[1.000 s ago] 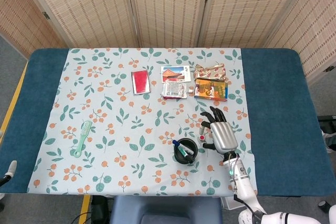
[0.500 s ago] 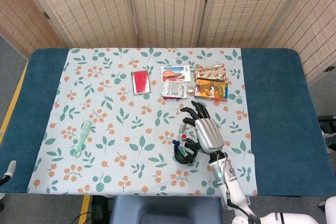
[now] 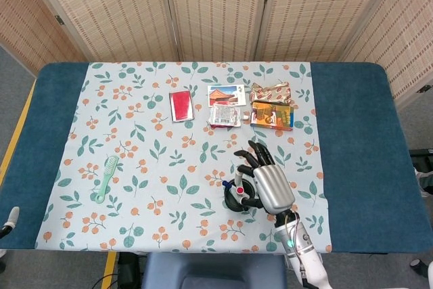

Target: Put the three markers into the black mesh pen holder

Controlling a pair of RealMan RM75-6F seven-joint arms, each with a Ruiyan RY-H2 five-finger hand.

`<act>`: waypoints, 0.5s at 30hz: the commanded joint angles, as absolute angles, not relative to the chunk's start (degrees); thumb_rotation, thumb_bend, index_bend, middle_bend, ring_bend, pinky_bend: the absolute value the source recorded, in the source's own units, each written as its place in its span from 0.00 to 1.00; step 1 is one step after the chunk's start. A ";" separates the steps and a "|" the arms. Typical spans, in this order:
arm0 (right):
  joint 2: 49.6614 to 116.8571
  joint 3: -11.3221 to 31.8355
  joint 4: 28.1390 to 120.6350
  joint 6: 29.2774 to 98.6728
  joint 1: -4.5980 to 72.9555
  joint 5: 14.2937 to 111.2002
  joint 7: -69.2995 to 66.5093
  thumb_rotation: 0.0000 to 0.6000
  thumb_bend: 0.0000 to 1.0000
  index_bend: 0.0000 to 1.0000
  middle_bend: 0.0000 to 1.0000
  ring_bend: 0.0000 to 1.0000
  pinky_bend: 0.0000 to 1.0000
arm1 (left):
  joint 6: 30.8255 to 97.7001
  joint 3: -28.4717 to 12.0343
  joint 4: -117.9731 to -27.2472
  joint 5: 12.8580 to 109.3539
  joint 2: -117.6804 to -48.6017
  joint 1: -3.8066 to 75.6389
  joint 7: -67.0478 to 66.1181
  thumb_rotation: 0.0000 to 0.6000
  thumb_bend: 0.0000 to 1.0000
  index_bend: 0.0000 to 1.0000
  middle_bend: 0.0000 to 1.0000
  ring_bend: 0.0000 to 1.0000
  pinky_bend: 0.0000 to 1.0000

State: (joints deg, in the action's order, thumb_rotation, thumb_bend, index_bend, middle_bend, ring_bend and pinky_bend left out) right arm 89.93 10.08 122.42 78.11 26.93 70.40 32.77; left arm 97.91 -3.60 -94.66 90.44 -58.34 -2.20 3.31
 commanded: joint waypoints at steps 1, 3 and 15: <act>89.27 8.34 121.88 78.23 25.89 71.45 31.13 1.00 0.33 0.66 0.21 0.05 0.00 | 98.22 -3.56 -94.78 90.60 -58.36 -2.35 3.16 1.00 0.40 0.03 0.16 0.04 0.26; 89.25 7.71 120.77 77.81 25.60 71.46 29.90 1.00 0.33 0.66 0.21 0.05 0.00 | 98.39 -3.53 -94.80 90.65 -58.32 -2.46 3.20 1.00 0.40 0.03 0.16 0.04 0.26; 89.16 6.97 113.75 72.87 25.96 68.95 23.76 1.00 0.29 0.42 0.11 0.01 0.00 | 98.47 -3.59 -94.72 90.51 -58.20 -2.58 3.46 1.00 0.40 0.03 0.16 0.04 0.26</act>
